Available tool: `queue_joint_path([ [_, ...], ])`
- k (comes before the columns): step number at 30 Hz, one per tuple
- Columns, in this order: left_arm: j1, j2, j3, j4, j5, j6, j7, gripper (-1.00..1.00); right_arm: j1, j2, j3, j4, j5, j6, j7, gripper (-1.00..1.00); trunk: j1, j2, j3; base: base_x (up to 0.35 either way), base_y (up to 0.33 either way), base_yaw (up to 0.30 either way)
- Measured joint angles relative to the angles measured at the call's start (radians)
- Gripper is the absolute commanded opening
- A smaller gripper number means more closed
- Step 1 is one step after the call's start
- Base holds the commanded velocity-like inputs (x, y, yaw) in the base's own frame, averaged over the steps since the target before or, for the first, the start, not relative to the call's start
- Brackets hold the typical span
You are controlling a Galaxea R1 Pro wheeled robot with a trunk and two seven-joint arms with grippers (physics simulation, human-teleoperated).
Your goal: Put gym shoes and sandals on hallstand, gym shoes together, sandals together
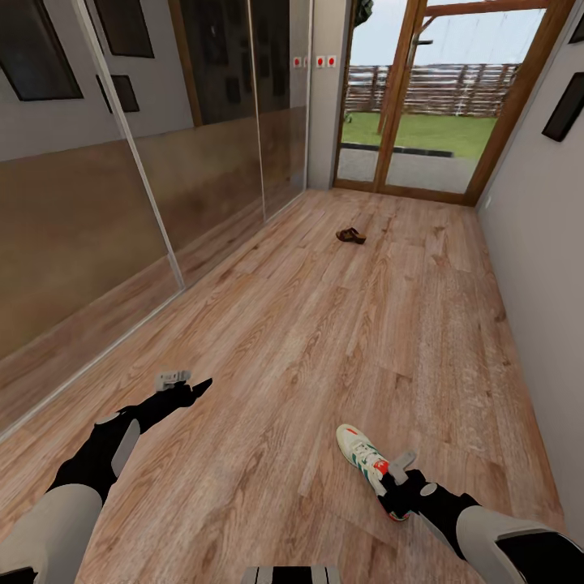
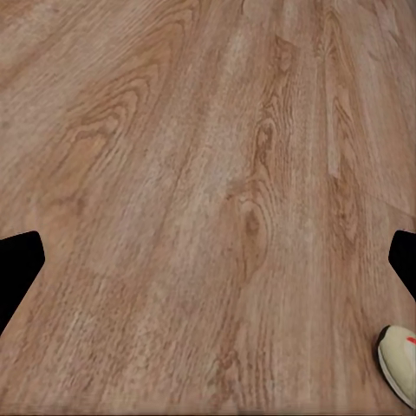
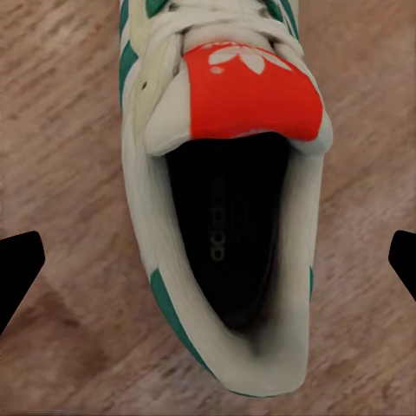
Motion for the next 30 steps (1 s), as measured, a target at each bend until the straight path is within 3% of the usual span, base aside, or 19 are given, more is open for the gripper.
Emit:
queue_joint_path([
  [3,0.000,0.000,0.000,0.000,0.000,0.000,0.000,1.00,0.000,0.000,0.000,0.000,0.000,0.000,0.000,1.00,0.000,0.000,0.000,0.000,0.000,0.000],
  [18,0.000,0.000,0.000,0.000,0.000,0.000,0.000,1.00,0.000,-0.002,-0.001,0.000,0.000,-0.001,0.000,1.00,0.005,-0.003,-0.042,0.000,0.000,0.000],
  [30,0.000,0.000,0.000,0.000,0.000,0.000,0.000,1.00,0.000,-0.008,-0.002,0.000,-0.001,-0.002,0.000,1.00,0.006,-0.003,-0.050,0.000,0.000,0.000],
])
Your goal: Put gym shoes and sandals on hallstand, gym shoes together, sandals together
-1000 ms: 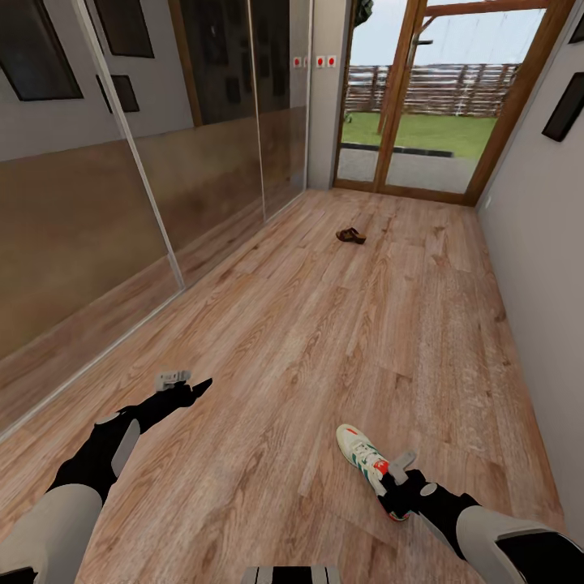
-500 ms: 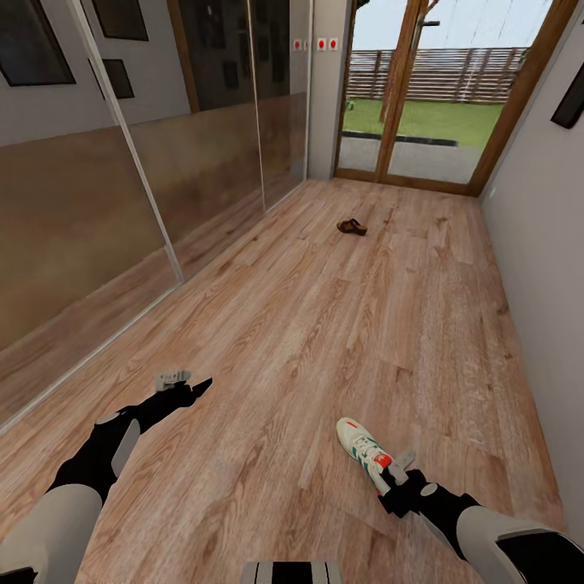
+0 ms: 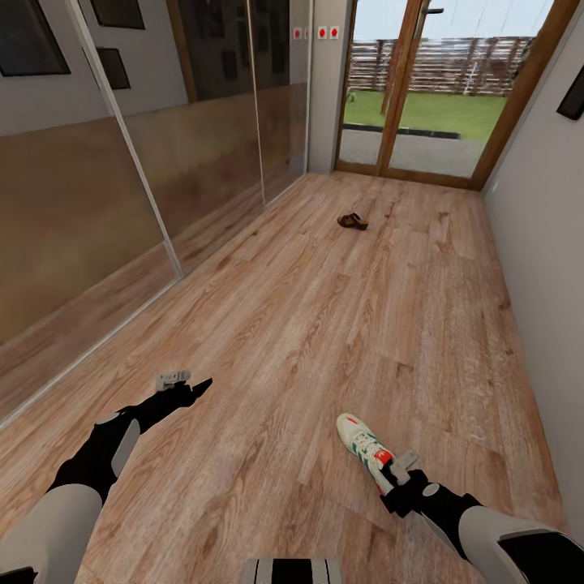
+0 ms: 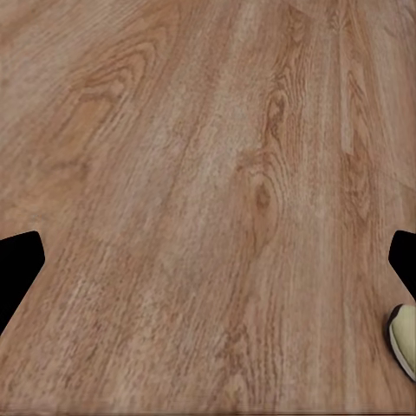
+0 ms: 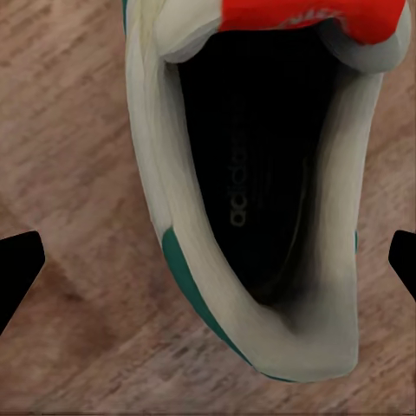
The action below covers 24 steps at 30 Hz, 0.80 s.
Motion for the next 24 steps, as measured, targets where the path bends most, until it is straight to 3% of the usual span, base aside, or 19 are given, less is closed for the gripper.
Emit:
queue_joint_path([
  [12,0.000,0.000,0.000,0.000,0.000,0.000,0.001,1.00,0.000,-0.007,0.000,0.000,0.000,0.000,0.000,1.00,0.000,0.000,0.000,0.000,0.000,0.000],
  [24,0.000,0.000,0.000,0.000,0.000,0.000,0.001,1.00,0.000,-0.022,0.000,0.000,0.000,-0.002,0.000,1.00,0.003,-0.002,-0.027,0.000,0.000,0.000],
])
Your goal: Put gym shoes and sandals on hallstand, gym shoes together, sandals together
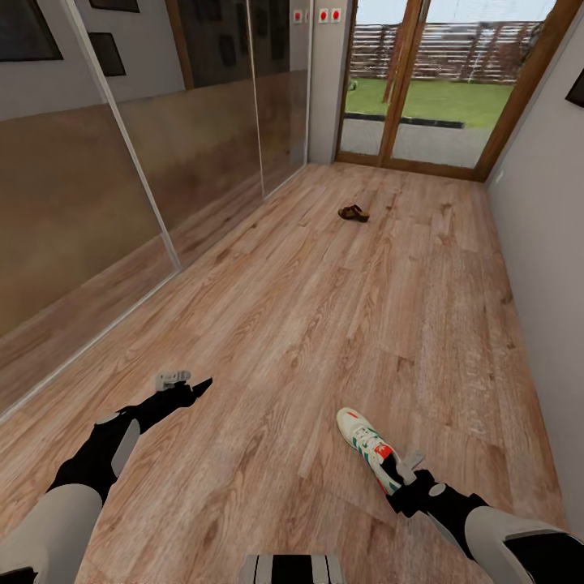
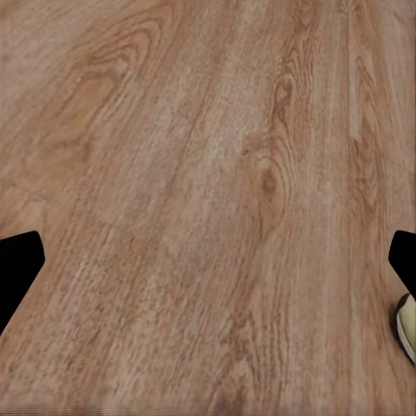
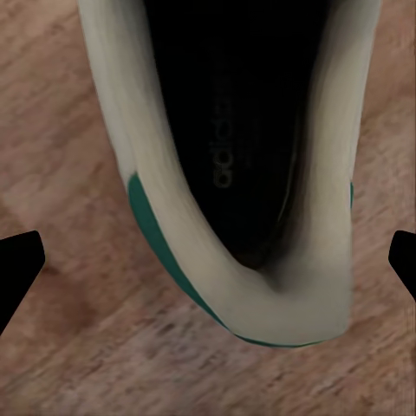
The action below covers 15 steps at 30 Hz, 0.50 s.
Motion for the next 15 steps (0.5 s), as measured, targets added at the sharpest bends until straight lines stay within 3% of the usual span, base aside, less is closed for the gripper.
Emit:
queue_joint_path([
  [15,0.000,0.000,0.000,0.000,0.000,0.000,0.000,1.00,0.000,-0.002,0.000,-0.001,0.000,-0.002,0.000,1.00,0.000,0.000,0.000,0.000,0.000,0.000],
])
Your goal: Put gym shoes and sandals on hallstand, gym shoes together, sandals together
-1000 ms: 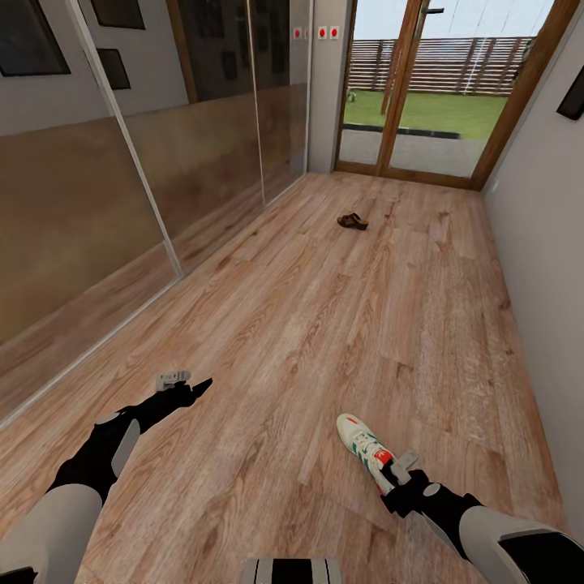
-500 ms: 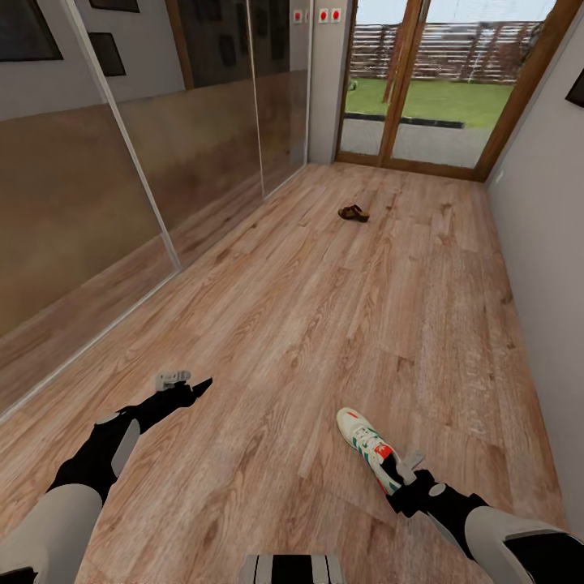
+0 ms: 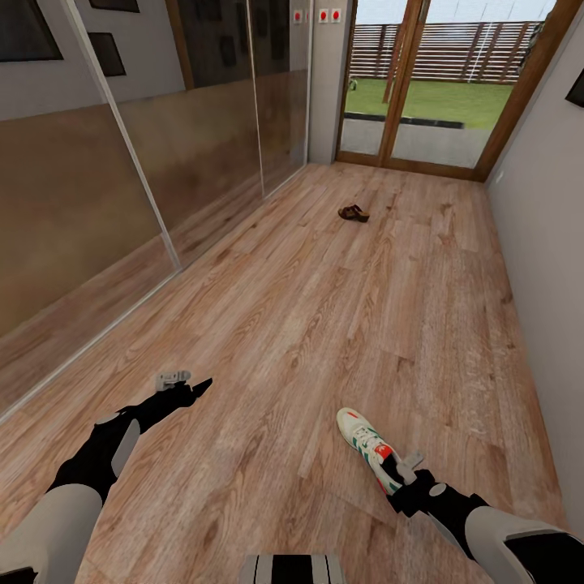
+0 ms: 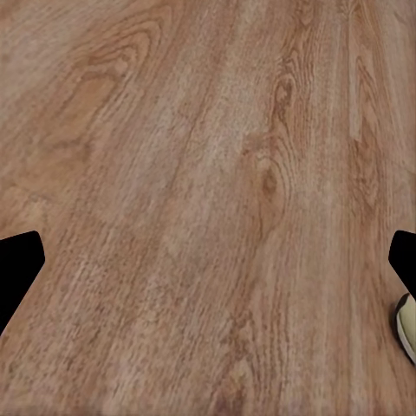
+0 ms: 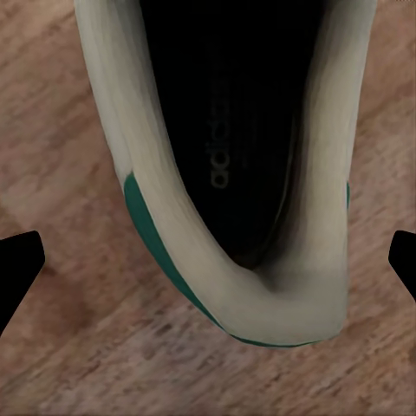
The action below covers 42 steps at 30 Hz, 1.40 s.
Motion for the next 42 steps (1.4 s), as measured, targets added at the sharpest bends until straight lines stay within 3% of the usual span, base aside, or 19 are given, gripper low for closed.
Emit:
queue_joint_path([
  [11,0.000,0.000,0.000,0.000,0.000,0.000,0.000,1.00,0.000,0.000,0.000,-0.001,0.001,-0.065,0.000,1.00,0.000,0.000,0.000,0.000,0.000,0.000],
  [42,0.000,0.000,0.000,0.000,0.000,0.000,0.000,1.00,0.000,0.000,0.000,-0.001,0.001,-0.078,0.000,1.00,0.001,-0.001,-0.012,0.000,0.000,0.000],
])
